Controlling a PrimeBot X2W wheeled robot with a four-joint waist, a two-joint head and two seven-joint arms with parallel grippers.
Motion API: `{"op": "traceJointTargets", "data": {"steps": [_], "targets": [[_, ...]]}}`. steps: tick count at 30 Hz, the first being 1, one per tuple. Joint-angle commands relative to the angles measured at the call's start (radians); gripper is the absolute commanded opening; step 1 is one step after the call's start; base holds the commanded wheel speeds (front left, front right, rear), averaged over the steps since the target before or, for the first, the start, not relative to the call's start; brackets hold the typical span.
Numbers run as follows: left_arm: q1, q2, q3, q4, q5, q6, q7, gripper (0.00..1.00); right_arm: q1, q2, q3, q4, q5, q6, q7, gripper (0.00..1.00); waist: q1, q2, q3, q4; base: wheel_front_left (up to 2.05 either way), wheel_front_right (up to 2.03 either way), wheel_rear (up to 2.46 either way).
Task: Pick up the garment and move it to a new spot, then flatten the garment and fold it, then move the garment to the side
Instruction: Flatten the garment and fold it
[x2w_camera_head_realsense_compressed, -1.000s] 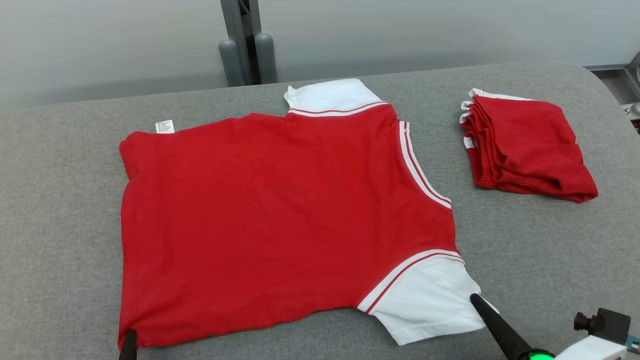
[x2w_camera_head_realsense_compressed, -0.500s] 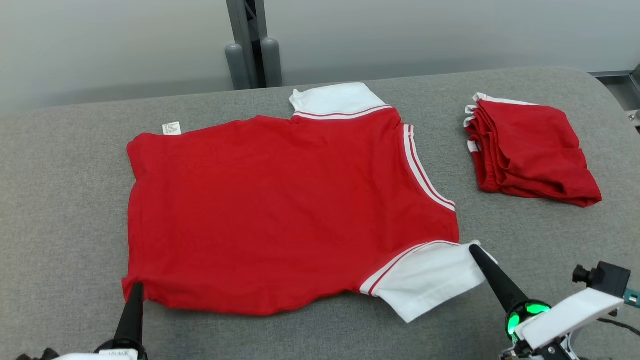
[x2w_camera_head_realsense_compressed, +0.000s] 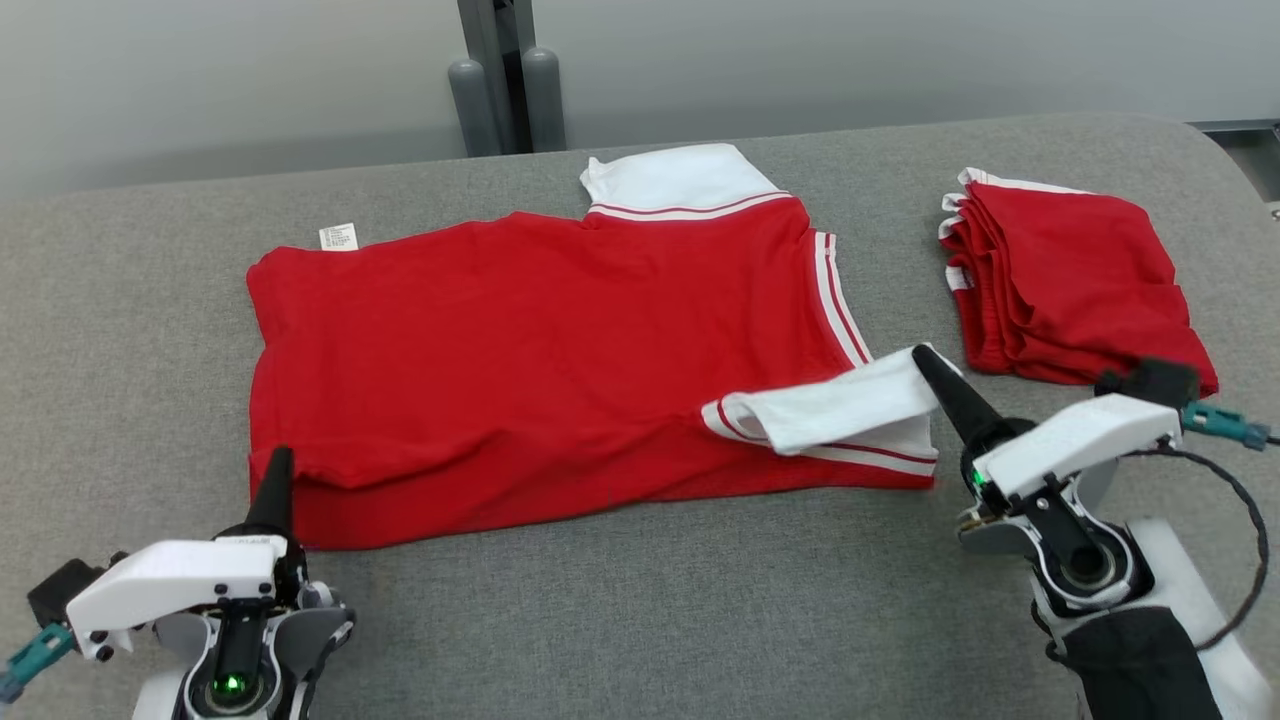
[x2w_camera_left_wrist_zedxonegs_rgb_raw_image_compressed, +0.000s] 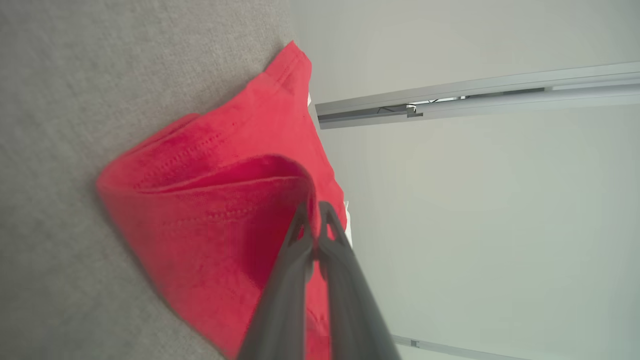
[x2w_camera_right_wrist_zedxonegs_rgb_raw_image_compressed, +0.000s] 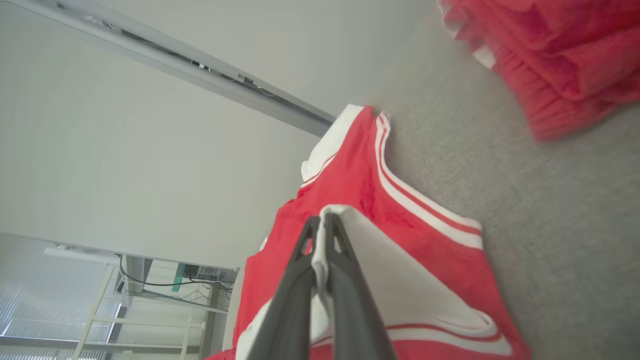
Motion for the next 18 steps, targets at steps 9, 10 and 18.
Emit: {"op": "traceJointTargets", "data": {"steps": [9, 10, 18], "targets": [[-0.171, 0.02, -0.017, 0.209, 0.04, -0.04, -0.014, 0.0, -0.257, -0.006, 0.1, 0.327, 0.006, 0.0, -0.045, 0.0, 0.0001, 0.0, 0.036, 0.007, 0.0, 0.0, 0.0], [-0.183, 0.023, -0.019, 0.228, 0.042, -0.047, -0.016, 0.0, -0.279, -0.006, 0.116, 0.358, 0.011, 0.0, -0.044, 0.0, 0.0001, 0.0, 0.039, 0.007, 0.0, 0.0, 0.0], [-0.24, 0.036, -0.032, 0.328, 0.07, -0.08, -0.031, 0.0, -0.399, -0.006, 0.226, 0.504, 0.068, 0.0, -0.071, 0.07, 0.0001, 0.0, 0.053, 0.012, 0.0, 0.0, 0.0]]}}
